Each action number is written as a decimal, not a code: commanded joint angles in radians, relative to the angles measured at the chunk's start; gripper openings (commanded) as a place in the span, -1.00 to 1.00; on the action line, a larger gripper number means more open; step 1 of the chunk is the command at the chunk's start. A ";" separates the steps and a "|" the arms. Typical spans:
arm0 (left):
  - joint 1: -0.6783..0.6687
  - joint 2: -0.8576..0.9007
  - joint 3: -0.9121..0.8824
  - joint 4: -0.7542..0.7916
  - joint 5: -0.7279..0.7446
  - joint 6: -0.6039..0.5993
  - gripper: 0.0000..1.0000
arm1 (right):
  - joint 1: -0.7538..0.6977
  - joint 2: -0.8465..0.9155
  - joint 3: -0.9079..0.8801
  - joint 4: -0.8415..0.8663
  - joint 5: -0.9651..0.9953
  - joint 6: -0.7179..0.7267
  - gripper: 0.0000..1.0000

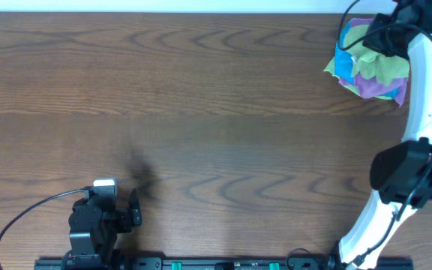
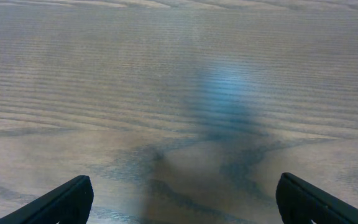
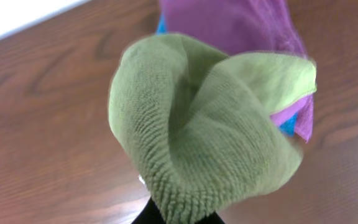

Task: Fold the cloth
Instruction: 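Lift the green cloth and carry it left toward the table center, then bring the left gripper in and grasp the hanging green cloth's lower corner, then lower the green cloth onto the table, spreading it between both grippers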

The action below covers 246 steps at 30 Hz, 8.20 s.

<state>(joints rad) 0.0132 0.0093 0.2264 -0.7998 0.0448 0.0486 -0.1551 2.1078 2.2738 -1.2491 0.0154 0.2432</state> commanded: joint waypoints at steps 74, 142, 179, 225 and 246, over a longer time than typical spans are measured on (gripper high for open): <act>0.005 -0.006 -0.040 -0.033 0.000 -0.011 0.91 | 0.616 0.218 0.140 -0.360 -0.028 -0.011 -0.97; 0.004 0.612 0.357 0.278 0.474 -0.317 0.91 | 0.400 0.168 0.132 -0.449 -0.471 0.030 0.95; -0.251 1.254 0.687 0.054 0.481 -0.412 0.91 | 0.193 -0.364 -0.988 -0.107 -0.630 -0.163 0.99; -0.387 1.483 0.687 0.326 0.419 -0.595 0.91 | 0.502 -0.250 -1.225 0.794 -0.669 0.303 0.54; -0.387 1.482 0.687 0.325 0.420 -0.595 0.90 | 0.546 -0.175 -1.226 0.875 -0.610 0.393 -0.33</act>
<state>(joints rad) -0.3706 1.4849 0.8894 -0.4713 0.4706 -0.5465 0.3740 1.9190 1.0519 -0.3809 -0.6041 0.6121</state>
